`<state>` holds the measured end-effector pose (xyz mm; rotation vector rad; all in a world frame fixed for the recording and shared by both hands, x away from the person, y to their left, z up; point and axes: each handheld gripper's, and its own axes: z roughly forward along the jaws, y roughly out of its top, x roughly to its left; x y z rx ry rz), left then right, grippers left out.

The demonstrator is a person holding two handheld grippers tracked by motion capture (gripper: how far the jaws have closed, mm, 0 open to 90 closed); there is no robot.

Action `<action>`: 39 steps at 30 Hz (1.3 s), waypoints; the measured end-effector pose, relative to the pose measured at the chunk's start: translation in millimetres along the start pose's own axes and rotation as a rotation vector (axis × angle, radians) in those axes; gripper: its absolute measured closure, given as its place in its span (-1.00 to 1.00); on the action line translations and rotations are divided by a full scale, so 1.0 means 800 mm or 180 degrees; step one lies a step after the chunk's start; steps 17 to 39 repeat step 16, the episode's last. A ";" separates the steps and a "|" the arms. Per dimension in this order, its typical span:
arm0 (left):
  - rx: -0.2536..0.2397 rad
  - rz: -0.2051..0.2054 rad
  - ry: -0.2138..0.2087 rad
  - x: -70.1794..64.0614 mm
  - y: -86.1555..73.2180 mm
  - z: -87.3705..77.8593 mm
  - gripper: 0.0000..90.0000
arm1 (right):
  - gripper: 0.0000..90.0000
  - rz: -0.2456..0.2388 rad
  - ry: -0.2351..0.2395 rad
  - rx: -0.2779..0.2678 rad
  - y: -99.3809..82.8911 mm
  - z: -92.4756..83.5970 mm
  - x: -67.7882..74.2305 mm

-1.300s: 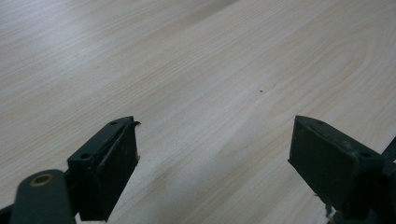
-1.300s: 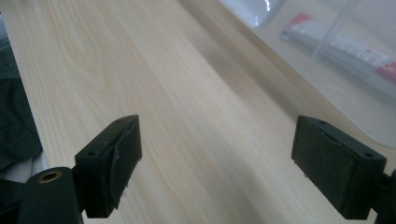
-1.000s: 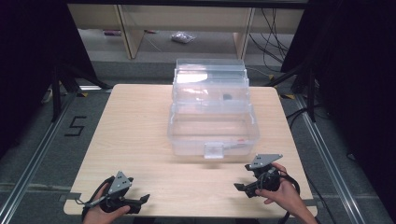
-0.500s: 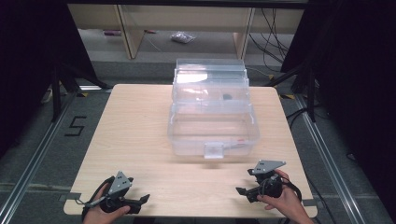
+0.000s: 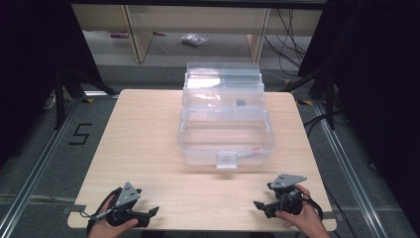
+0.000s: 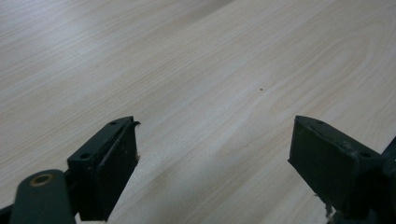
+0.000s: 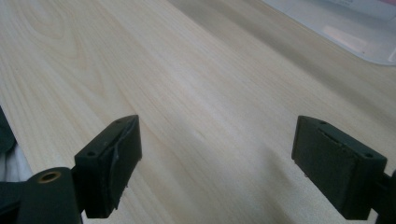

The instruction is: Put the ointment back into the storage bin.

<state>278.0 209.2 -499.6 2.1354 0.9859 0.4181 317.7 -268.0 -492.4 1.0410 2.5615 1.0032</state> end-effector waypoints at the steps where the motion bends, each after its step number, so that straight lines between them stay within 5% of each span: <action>1: 0.0000 -0.0003 0.0000 0.000 0.000 0.000 -0.67 | -0.63 -0.0062 0.0016 -0.0021 0.000 0.001 -0.001; 39: 0.0003 -0.0023 -0.0033 -0.001 0.000 0.000 -0.67 | -0.63 -0.0051 -0.0040 0.0041 0.002 0.004 0.002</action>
